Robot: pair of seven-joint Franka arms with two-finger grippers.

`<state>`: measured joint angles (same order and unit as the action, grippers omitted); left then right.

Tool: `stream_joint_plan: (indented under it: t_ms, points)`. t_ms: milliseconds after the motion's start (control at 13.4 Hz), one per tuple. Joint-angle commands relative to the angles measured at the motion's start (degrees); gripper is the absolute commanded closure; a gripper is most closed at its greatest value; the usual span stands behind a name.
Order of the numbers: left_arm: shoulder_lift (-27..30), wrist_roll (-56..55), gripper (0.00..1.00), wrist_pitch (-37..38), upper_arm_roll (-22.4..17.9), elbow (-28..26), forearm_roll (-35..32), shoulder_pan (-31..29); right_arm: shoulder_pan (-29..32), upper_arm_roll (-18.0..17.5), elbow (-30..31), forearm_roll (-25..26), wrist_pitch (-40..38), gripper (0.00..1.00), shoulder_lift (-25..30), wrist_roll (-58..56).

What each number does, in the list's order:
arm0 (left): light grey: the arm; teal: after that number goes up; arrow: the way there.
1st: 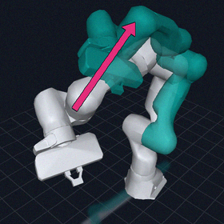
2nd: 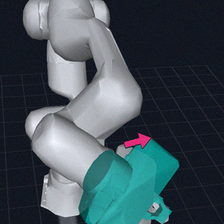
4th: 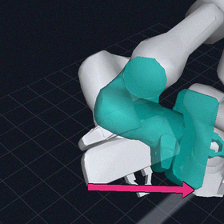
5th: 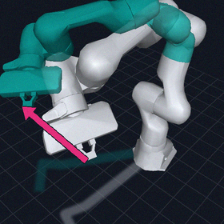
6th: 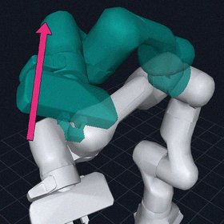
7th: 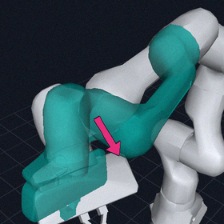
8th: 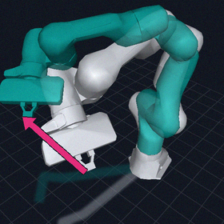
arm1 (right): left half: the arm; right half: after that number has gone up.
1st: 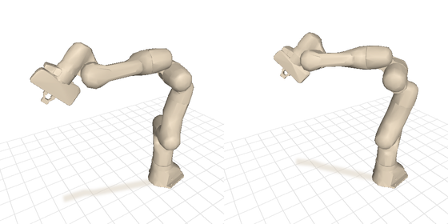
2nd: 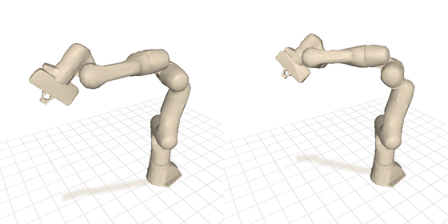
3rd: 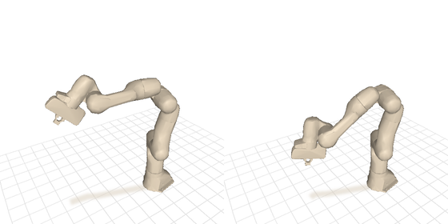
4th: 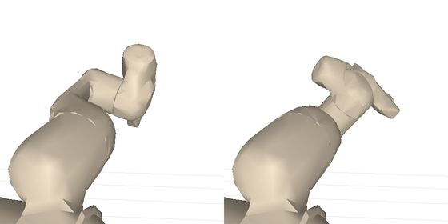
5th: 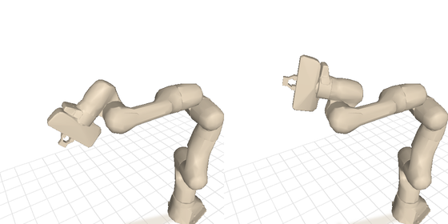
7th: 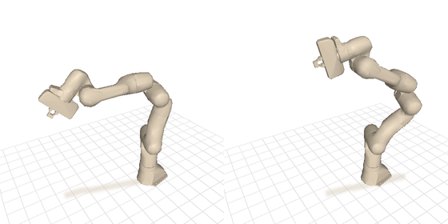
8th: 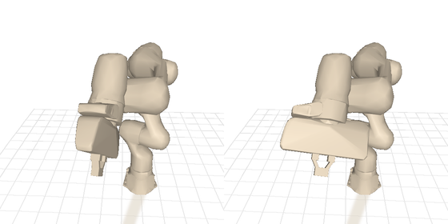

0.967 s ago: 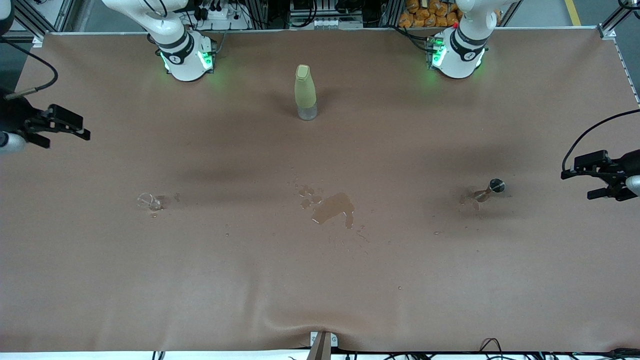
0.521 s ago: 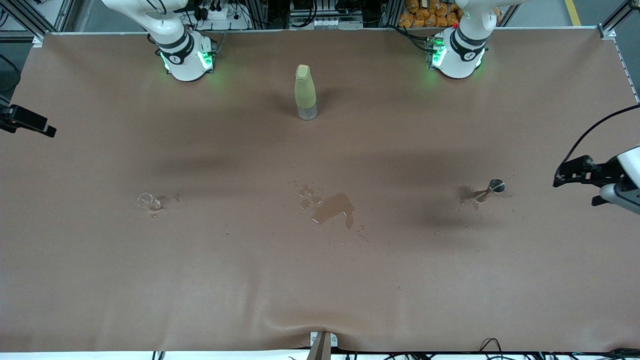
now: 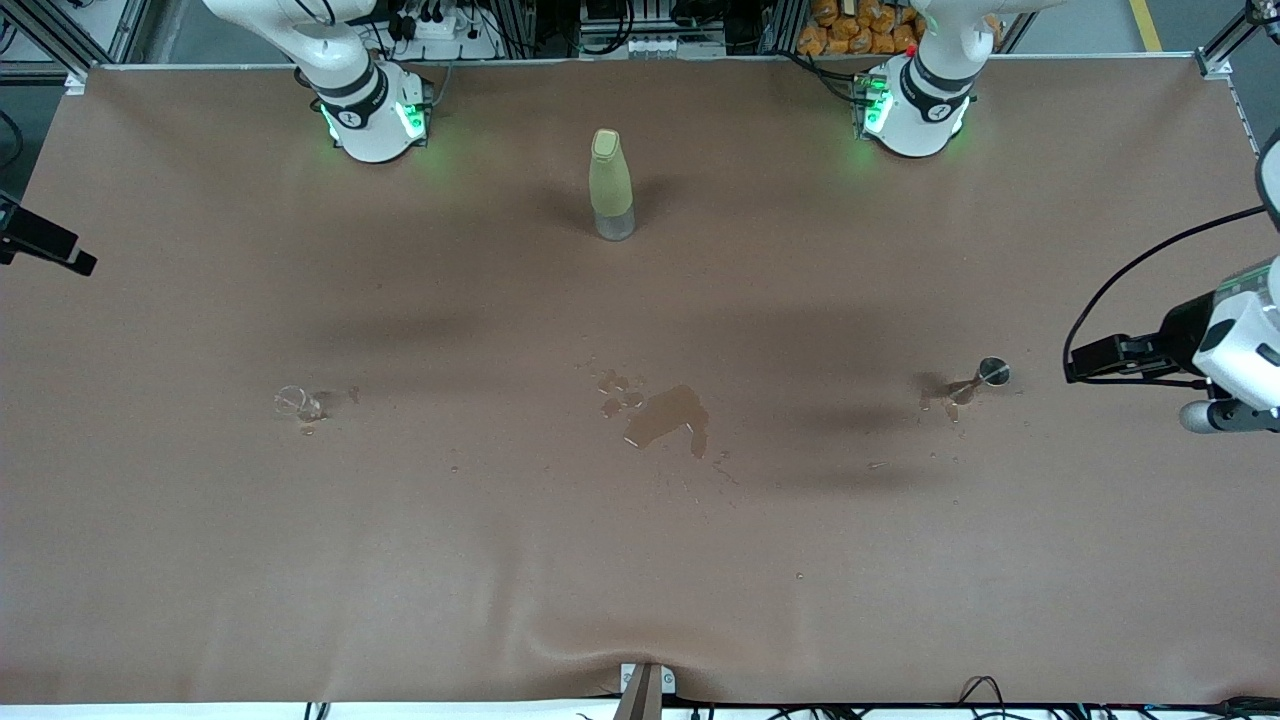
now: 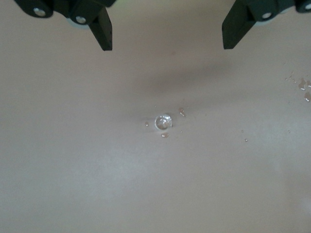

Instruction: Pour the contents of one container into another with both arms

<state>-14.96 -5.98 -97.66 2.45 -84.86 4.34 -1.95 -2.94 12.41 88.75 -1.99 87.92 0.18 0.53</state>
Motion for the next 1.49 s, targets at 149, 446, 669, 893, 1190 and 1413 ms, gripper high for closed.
stream_joint_plan:
  t_ms: [149,446,669,893,1190,1413]
  points:
    - [1.94,-11.33,0.00,-5.25,0.36,-0.92,-0.73,0.37,-2.68,0.68,-0.33,4.54,0.77,0.00,0.44,1.14]
    - [9.85,-10.28,0.00,-5.34,0.45,-6.89,-1.18,0.02,-2.51,0.51,0.02,3.66,0.94,0.00,-0.09,0.96]
    - [12.40,-8.61,0.00,-4.29,0.01,-6.29,-0.82,0.10,-2.33,0.68,0.02,3.57,1.21,0.00,-0.27,0.87]
    - [13.38,-8.35,0.00,-0.43,-1.04,-5.93,-0.65,0.19,-1.19,0.68,-0.15,3.57,1.20,0.00,-0.27,0.87]
    - [13.64,-8.35,0.00,1.60,-0.61,-5.59,-1.35,0.54,-1.19,0.60,-0.06,3.57,0.94,0.00,-0.27,0.87]
    - [13.03,-7.20,0.00,2.03,-0.61,-4.00,-1.35,0.28,-1.28,0.60,-0.06,3.57,0.85,0.00,-0.09,0.61]
